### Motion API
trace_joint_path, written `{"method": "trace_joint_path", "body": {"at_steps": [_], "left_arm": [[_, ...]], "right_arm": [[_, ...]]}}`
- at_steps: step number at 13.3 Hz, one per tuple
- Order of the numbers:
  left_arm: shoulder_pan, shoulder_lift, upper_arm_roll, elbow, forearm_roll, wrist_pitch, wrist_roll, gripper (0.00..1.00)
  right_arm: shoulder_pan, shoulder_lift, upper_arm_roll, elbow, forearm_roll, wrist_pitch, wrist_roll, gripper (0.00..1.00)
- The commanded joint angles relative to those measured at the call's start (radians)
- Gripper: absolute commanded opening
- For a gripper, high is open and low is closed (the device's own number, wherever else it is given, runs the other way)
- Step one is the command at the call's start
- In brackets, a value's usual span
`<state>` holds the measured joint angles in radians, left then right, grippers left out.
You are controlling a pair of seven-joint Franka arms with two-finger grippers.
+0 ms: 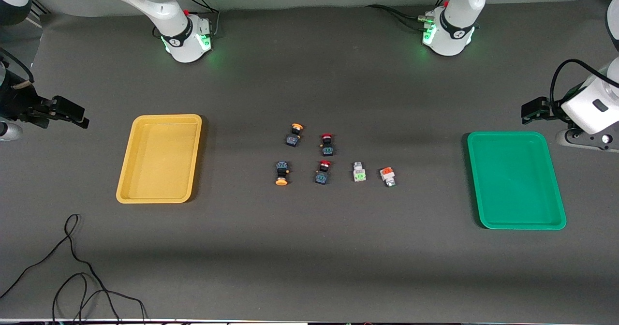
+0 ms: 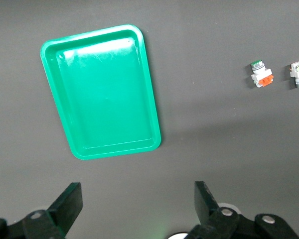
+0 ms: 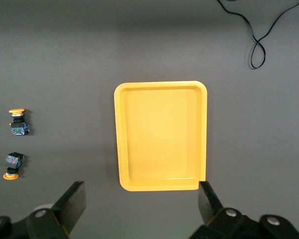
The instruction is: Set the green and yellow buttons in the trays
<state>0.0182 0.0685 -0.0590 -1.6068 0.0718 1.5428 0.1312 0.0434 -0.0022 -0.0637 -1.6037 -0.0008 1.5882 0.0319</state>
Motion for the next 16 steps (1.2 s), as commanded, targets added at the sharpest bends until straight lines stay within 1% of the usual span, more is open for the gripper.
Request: {"method": "trace_joint_path", "body": {"at_steps": [1, 7, 11, 13, 14, 16], "left_arm": [[-0.014, 0.013, 0.010, 0.028, 0.002, -0.012, 0.002, 1.00], [-0.014, 0.013, 0.010, 0.028, 0.002, -0.012, 0.002, 1.00], [-0.014, 0.013, 0.010, 0.028, 0.002, -0.012, 0.002, 1.00], [-0.014, 0.013, 0.010, 0.028, 0.002, -0.012, 0.002, 1.00], [-0.014, 0.013, 0.010, 0.027, 0.002, -0.012, 0.002, 1.00], [-0.014, 0.013, 0.010, 0.028, 0.002, -0.012, 0.002, 1.00]], "right_arm": [[0.010, -0.002, -0.008, 0.010, -0.004, -0.020, 0.002, 1.00], [0.012, 0.002, -0.007, 0.011, -0.004, -0.025, 0.008, 1.00], [0.013, -0.001, -0.007, -0.001, -0.004, -0.036, 0.008, 1.00], [0.015, -0.007, -0.005, -0.027, -0.002, -0.036, 0.008, 1.00], [0.015, -0.013, -0.004, -0.047, 0.005, -0.036, 0.008, 1.00], [0.016, -0.022, -0.004, -0.084, 0.054, -0.028, 0.020, 1.00]]}}
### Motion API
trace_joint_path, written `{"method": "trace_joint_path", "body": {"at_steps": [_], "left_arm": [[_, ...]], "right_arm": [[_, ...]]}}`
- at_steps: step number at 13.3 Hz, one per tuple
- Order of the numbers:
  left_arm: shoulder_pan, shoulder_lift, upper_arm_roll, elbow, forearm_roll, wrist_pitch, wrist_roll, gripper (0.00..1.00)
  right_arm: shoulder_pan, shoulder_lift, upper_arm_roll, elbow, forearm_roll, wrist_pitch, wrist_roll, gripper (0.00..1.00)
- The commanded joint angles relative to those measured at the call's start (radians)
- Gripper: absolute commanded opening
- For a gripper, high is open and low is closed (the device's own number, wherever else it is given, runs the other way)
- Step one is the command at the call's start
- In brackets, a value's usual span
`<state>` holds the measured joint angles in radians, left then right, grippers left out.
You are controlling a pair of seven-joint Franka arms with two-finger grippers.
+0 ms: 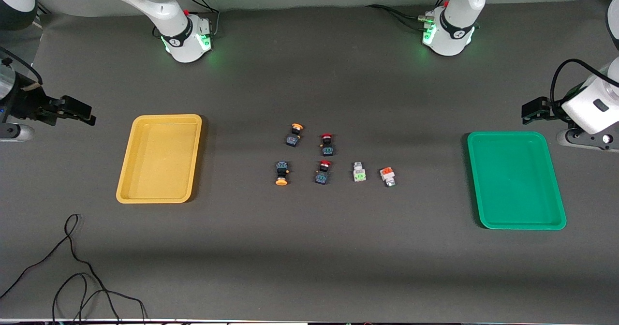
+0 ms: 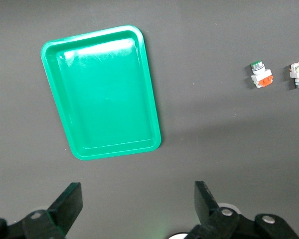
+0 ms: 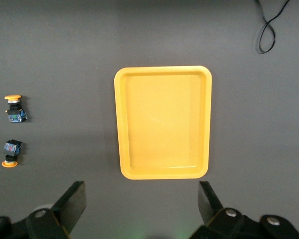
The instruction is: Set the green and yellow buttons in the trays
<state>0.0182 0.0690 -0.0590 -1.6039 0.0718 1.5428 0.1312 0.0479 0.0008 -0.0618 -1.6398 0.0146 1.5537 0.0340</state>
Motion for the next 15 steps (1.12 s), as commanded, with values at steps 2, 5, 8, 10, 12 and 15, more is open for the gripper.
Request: {"method": "trace_joint_path", "body": {"at_steps": [2, 5, 8, 10, 12, 15], "left_arm": [[-0.014, 0.012, 0.010, 0.024, 0.002, -0.012, 0.002, 1.00], [-0.014, 0.012, 0.010, 0.025, 0.002, -0.012, 0.002, 1.00], [-0.014, 0.012, 0.010, 0.025, 0.002, -0.012, 0.002, 1.00], [-0.014, 0.012, 0.010, 0.025, 0.002, -0.012, 0.002, 1.00], [-0.014, 0.012, 0.010, 0.025, 0.002, -0.012, 0.002, 1.00], [-0.014, 0.012, 0.010, 0.025, 0.002, -0.012, 0.002, 1.00]], "right_arm": [[0.024, -0.027, 0.000, -0.080, 0.077, 0.026, 0.039, 1.00], [0.166, -0.027, -0.001, -0.135, 0.081, 0.089, 0.212, 1.00], [0.346, -0.022, 0.000, -0.205, 0.081, 0.208, 0.479, 1.00], [0.507, 0.005, 0.000, -0.232, 0.079, 0.300, 0.727, 1.00], [0.636, 0.062, -0.001, -0.229, 0.076, 0.364, 0.930, 1.00], [0.777, 0.129, -0.001, -0.203, 0.071, 0.414, 1.092, 1.00]]}}
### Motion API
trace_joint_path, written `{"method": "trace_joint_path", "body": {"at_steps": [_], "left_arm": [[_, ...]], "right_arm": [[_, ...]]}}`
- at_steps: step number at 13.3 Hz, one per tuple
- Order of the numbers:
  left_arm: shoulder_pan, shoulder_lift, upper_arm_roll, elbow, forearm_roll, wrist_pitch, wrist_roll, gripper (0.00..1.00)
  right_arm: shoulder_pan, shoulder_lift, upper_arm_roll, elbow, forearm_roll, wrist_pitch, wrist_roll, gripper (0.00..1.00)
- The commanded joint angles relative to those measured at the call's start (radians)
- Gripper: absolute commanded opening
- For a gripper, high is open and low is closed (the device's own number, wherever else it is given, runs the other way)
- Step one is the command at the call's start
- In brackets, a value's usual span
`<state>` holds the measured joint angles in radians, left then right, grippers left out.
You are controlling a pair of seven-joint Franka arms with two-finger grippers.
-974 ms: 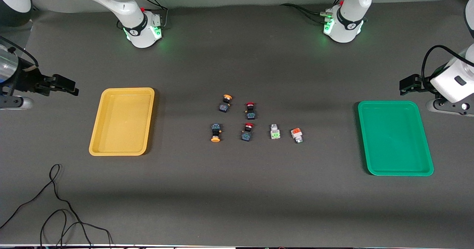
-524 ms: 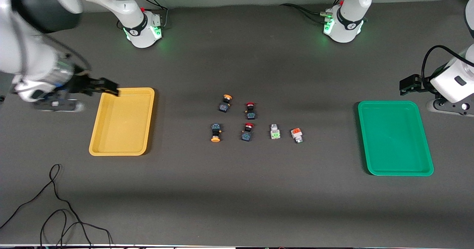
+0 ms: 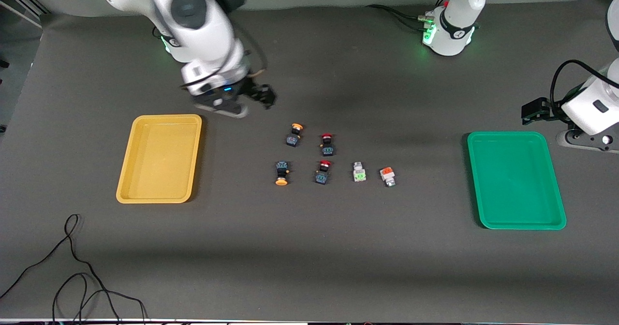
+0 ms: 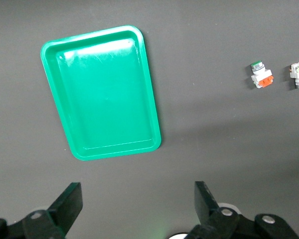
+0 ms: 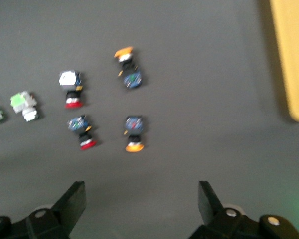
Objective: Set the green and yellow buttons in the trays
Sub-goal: 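Move the right gripper over a yellow-capped blue button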
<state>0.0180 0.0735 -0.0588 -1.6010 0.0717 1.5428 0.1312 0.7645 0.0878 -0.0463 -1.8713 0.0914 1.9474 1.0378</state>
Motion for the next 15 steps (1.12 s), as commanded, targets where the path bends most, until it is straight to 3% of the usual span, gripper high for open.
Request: {"method": "trace_joint_path", "body": {"at_steps": [1, 5, 9, 11, 15], "left_arm": [[-0.013, 0.008, 0.010, 0.023, 0.002, -0.012, 0.002, 1.00], [-0.013, 0.008, 0.010, 0.022, 0.002, -0.012, 0.002, 1.00], [-0.013, 0.008, 0.010, 0.021, 0.002, -0.012, 0.002, 1.00], [-0.013, 0.008, 0.010, 0.023, 0.002, -0.012, 0.002, 1.00], [-0.013, 0.008, 0.010, 0.023, 0.002, -0.010, 0.002, 1.00]], "right_arm": [[0.085, 0.062, -0.017, 0.040, -0.007, 0.027, 0.111, 1.00], [0.099, 0.134, -0.017, 0.011, -0.074, 0.111, 0.099, 1.00], [0.108, 0.239, -0.018, -0.089, -0.082, 0.345, 0.099, 1.00], [0.105, 0.286, -0.018, -0.136, -0.151, 0.445, 0.102, 1.00], [0.102, 0.404, -0.024, -0.143, -0.157, 0.583, 0.103, 1.00]]}}
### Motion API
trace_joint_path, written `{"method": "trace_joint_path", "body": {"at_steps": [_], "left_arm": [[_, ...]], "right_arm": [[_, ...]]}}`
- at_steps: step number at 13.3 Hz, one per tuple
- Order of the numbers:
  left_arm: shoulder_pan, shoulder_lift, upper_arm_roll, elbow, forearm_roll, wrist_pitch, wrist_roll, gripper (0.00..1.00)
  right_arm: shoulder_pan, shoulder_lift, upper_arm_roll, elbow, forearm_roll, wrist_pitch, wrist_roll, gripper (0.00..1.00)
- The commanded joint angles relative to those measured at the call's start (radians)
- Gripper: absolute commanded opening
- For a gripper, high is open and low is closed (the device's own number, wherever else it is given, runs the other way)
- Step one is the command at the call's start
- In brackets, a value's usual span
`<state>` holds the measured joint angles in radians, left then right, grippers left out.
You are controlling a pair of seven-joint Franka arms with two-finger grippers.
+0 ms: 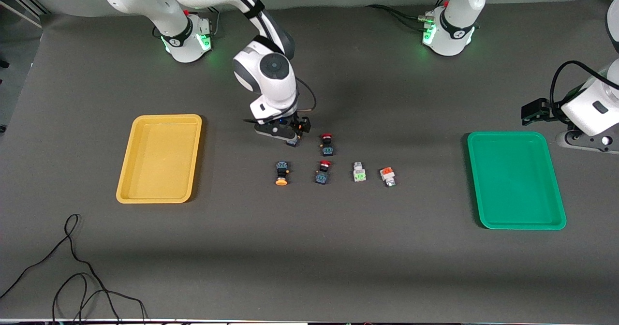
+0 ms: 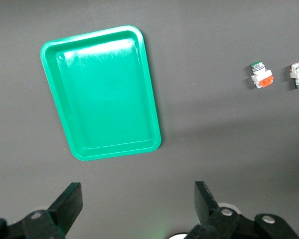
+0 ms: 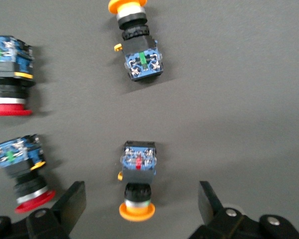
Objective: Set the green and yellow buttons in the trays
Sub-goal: 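Close the right gripper on the yellow-capped button and lift it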
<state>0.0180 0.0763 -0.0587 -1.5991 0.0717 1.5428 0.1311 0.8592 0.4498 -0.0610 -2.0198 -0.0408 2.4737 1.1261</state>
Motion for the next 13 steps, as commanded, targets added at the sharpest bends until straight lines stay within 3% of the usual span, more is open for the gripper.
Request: {"method": "trace_joint_path", "body": {"at_steps": [1, 6, 8, 10, 13], "left_arm": [[-0.013, 0.005, 0.010, 0.021, 0.000, -0.010, 0.002, 1.00], [-0.013, 0.005, 0.010, 0.021, 0.000, -0.010, 0.004, 1.00], [-0.013, 0.005, 0.010, 0.021, 0.000, -0.010, 0.002, 1.00], [-0.012, 0.005, 0.010, 0.021, 0.000, -0.010, 0.002, 1.00], [-0.012, 0.005, 0.010, 0.021, 0.000, -0.010, 0.002, 1.00]], "right_arm": [[0.007, 0.065, -0.010, 0.009, -0.025, 0.082, 0.017, 1.00], [0.000, 0.118, -0.011, 0.027, -0.027, 0.126, 0.015, 0.99], [0.000, 0.132, -0.011, 0.027, -0.027, 0.139, 0.015, 0.80], [-0.002, 0.130, -0.011, 0.027, -0.025, 0.139, 0.014, 0.53], [-0.002, 0.119, -0.010, 0.047, -0.024, 0.126, 0.008, 0.35]]}}
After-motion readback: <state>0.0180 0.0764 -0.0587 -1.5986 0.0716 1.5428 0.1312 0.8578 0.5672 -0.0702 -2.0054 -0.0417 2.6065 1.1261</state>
